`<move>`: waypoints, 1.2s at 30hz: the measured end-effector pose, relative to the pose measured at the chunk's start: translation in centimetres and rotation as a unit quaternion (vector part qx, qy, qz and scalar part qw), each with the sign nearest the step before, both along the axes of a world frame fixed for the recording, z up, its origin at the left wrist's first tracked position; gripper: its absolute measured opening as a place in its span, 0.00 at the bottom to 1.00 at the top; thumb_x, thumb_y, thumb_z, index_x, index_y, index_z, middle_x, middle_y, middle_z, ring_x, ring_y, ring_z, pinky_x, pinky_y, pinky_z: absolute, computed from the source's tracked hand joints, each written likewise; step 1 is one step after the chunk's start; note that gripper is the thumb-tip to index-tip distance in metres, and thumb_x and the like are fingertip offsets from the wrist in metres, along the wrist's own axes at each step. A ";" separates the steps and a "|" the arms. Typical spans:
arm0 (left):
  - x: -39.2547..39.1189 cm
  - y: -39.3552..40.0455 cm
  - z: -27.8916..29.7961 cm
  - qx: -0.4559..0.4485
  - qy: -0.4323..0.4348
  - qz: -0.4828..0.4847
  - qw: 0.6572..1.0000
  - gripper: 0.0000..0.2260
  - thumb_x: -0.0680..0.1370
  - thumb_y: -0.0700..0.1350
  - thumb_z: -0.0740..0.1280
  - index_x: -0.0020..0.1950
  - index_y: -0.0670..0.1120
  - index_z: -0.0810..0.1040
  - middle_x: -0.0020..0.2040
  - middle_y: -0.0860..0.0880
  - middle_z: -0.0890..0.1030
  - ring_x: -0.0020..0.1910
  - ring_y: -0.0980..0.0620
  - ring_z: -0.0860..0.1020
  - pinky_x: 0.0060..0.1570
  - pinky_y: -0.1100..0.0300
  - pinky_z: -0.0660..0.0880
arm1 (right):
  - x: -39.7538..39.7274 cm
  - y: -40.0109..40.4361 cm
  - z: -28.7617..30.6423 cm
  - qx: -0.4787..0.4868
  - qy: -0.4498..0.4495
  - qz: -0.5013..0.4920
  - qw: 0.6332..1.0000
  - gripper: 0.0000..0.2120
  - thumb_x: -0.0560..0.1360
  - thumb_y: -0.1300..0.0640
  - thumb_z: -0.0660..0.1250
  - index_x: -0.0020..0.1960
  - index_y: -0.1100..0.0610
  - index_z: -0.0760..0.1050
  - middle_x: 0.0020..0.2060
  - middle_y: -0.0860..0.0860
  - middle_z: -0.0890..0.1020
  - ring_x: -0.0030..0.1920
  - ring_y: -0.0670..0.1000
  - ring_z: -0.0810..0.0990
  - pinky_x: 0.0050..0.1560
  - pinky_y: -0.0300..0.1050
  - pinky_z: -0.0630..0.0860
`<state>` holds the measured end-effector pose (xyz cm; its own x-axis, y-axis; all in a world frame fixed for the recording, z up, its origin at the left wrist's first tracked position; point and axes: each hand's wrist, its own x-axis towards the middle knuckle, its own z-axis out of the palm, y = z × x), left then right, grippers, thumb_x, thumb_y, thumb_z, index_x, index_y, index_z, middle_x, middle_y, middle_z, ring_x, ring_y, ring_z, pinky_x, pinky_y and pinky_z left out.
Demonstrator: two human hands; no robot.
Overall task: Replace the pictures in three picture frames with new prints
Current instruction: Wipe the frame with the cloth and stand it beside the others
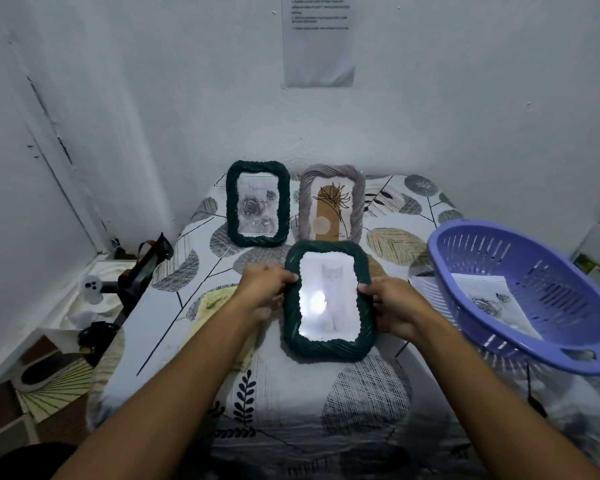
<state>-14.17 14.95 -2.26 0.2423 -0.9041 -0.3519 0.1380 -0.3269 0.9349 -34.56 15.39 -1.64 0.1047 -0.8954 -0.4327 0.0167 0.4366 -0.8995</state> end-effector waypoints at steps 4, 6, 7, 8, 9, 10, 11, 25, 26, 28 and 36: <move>0.7 0.5 0.9 0.013 0.038 -0.094 0.995 0.01 0.77 0.38 0.66 0.45 0.42 0.76 0.41 0.43 0.78 0.36 0.48 0.77 0.35 0.55 0.76 | -0.3 -0.5 0.5 -0.033 -0.072 0.020 0.997 0.06 0.80 0.65 0.59 0.48 0.61 0.74 0.40 0.57 0.79 0.39 0.54 0.76 0.41 0.47 0.75; 1.2 1.0 1.2 0.012 0.036 -0.141 0.989 0.03 0.80 0.43 0.63 0.48 0.45 0.75 0.41 0.44 0.78 0.34 0.48 0.78 0.33 0.55 0.77 | -0.4 -0.6 0.6 -0.040 -0.095 0.028 0.994 0.06 0.80 0.65 0.59 0.55 0.62 0.73 0.42 0.57 0.79 0.40 0.54 0.77 0.42 0.47 0.76; 1.4 1.2 1.4 0.009 0.038 -0.160 0.986 0.04 0.81 0.44 0.61 0.50 0.46 0.75 0.42 0.44 0.78 0.33 0.48 0.78 0.33 0.55 0.78 | -0.5 -0.7 0.7 -0.040 -0.108 0.033 0.993 0.07 0.80 0.65 0.59 0.57 0.62 0.72 0.43 0.58 0.80 0.40 0.54 0.78 0.41 0.46 0.77; 1.5 1.3 1.5 0.005 0.043 -0.176 0.983 0.06 0.81 0.45 0.60 0.53 0.47 0.75 0.42 0.44 0.78 0.34 0.47 0.79 0.33 0.54 0.78 | -0.6 -0.7 0.7 -0.039 -0.121 0.037 0.991 0.09 0.80 0.65 0.59 0.59 0.61 0.71 0.44 0.58 0.80 0.40 0.54 0.79 0.40 0.45 0.78; 1.7 1.4 1.6 -0.001 0.054 -0.187 0.981 0.07 0.82 0.46 0.59 0.55 0.47 0.75 0.43 0.44 0.78 0.34 0.46 0.79 0.34 0.53 0.79 | -0.7 -0.7 0.7 -0.037 -0.140 0.043 0.989 0.10 0.80 0.64 0.59 0.60 0.61 0.71 0.44 0.58 0.81 0.40 0.53 0.80 0.39 0.45 0.79; 1.8 1.5 1.7 -0.009 0.069 -0.196 0.978 0.08 0.82 0.46 0.58 0.56 0.48 0.75 0.43 0.44 0.78 0.36 0.46 0.79 0.36 0.51 0.80 | -0.8 -0.7 0.7 -0.036 -0.164 0.051 0.985 0.11 0.79 0.64 0.59 0.61 0.61 0.71 0.46 0.58 0.81 0.41 0.53 0.81 0.40 0.45 0.80; 1.8 1.5 1.7 -0.021 0.089 -0.203 0.975 0.08 0.82 0.46 0.58 0.58 0.48 0.75 0.44 0.44 0.78 0.38 0.46 0.79 0.38 0.49 0.80 | -0.9 -0.7 0.7 -0.035 -0.191 0.060 0.979 0.13 0.79 0.64 0.58 0.63 0.61 0.71 0.48 0.58 0.82 0.42 0.53 0.82 0.42 0.46 0.81; 0.0 0.0 4.4 -0.149 0.188 -0.179 0.954 0.17 0.81 0.46 0.57 0.68 0.40 0.71 0.63 0.38 0.76 0.57 0.43 0.76 0.57 0.49 0.74 | -2.4 -1.7 4.2 -0.096 -0.268 0.099 0.953 0.18 0.78 0.60 0.60 0.66 0.64 0.72 0.51 0.56 0.84 0.46 0.53 0.83 0.47 0.45 0.81; -0.3 -0.4 5.2 -0.164 0.184 -0.181 0.952 0.15 0.82 0.45 0.57 0.66 0.41 0.73 0.60 0.39 0.78 0.55 0.44 0.77 0.56 0.50 0.75 | -2.7 -2.1 5.0 -0.107 -0.268 0.099 0.952 0.16 0.78 0.60 0.59 0.64 0.64 0.74 0.50 0.55 0.84 0.45 0.52 0.84 0.46 0.44 0.81; -1.3 -1.7 7.2 -0.189 0.170 -0.186 0.949 0.13 0.82 0.43 0.57 0.63 0.42 0.74 0.56 0.41 0.80 0.51 0.46 0.79 0.55 0.49 0.76 | -3.8 -3.1 7.0 -0.132 -0.256 0.093 0.953 0.14 0.79 0.59 0.59 0.61 0.61 0.76 0.48 0.54 0.84 0.44 0.51 0.83 0.46 0.44 0.81; -8.0 -9.2 14.1 -0.242 0.039 -0.207 0.947 0.06 0.82 0.43 0.57 0.53 0.46 0.73 0.44 0.47 0.77 0.42 0.50 0.75 0.38 0.58 0.73 | -9.6 -9.9 13.9 -0.229 -0.128 0.008 0.965 0.09 0.79 0.61 0.58 0.41 0.54 0.70 0.39 0.52 0.76 0.39 0.51 0.74 0.38 0.45 0.73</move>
